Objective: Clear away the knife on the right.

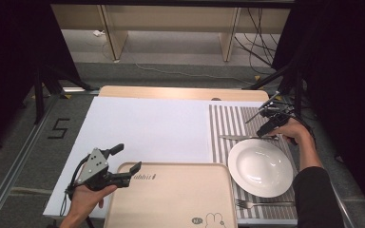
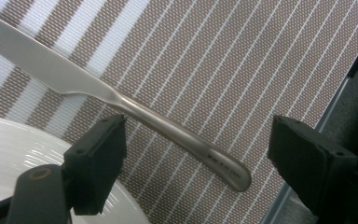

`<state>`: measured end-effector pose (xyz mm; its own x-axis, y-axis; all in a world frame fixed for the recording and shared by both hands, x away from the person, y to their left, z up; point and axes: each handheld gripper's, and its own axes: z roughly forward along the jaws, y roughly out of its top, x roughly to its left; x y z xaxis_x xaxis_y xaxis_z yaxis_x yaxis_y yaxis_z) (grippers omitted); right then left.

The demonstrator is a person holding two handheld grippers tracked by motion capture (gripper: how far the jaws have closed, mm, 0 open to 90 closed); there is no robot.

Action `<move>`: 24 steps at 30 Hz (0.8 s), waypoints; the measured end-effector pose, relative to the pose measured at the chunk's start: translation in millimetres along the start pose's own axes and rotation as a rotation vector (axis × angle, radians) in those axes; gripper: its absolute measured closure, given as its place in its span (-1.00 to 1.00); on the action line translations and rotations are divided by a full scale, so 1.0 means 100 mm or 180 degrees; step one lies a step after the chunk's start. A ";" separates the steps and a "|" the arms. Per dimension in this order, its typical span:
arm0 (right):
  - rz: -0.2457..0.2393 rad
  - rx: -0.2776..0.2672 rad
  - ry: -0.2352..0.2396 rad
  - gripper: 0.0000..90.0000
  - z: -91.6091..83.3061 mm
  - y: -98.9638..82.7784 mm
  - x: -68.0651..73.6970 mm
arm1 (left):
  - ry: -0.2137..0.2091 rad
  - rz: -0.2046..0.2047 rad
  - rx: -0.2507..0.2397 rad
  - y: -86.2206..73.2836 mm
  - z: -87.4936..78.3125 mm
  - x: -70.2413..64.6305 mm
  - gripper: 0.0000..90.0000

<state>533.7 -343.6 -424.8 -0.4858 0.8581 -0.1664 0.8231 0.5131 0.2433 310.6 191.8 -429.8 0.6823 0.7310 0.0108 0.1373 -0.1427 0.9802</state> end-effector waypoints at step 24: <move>-0.0050 0.0201 -0.0082 -0.52 0.14 -0.01 -0.03 | 0.0028 -0.0077 -0.0005 0.00 -0.02 0.02 -0.63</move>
<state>538.0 -347.1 -438.1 -0.4919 0.8487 -0.1944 0.8326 0.5238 0.1800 311.2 194.6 -429.3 0.6724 0.7401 -0.0112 0.1525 -0.1238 0.9805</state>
